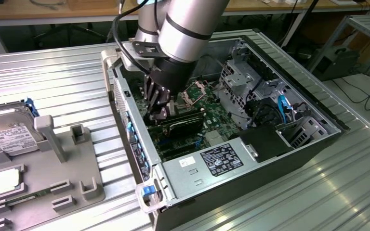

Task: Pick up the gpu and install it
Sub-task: 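Press down on the gpu until it lock into place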

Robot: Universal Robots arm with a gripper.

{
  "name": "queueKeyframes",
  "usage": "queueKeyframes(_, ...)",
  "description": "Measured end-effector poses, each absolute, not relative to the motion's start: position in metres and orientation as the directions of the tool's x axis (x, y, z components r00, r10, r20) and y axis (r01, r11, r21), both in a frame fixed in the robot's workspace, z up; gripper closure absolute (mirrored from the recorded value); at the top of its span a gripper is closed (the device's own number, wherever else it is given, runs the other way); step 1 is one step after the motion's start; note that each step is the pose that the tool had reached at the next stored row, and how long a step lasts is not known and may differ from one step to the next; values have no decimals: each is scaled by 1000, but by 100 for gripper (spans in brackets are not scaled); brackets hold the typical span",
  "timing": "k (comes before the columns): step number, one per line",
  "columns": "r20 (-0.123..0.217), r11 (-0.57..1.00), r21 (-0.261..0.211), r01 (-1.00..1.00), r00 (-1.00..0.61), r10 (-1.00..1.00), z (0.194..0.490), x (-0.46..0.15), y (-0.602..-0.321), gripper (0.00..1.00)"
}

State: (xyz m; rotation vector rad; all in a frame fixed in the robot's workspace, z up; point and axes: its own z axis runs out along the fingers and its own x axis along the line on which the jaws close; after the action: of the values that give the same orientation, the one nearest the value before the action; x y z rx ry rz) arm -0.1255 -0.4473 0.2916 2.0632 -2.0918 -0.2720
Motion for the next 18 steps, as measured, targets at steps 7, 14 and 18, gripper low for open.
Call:
queueKeyframes(7, 7, 14, 269, -963, -13, -1000, 292, -119, -439, 89)
queueKeyframes(14, 8, 14, 342, -940, -12, -1000, 292, -119, -437, 89)
queueKeyframes(18, 8, 14, 381, -925, -11, -1000, 292, -117, -437, 89)
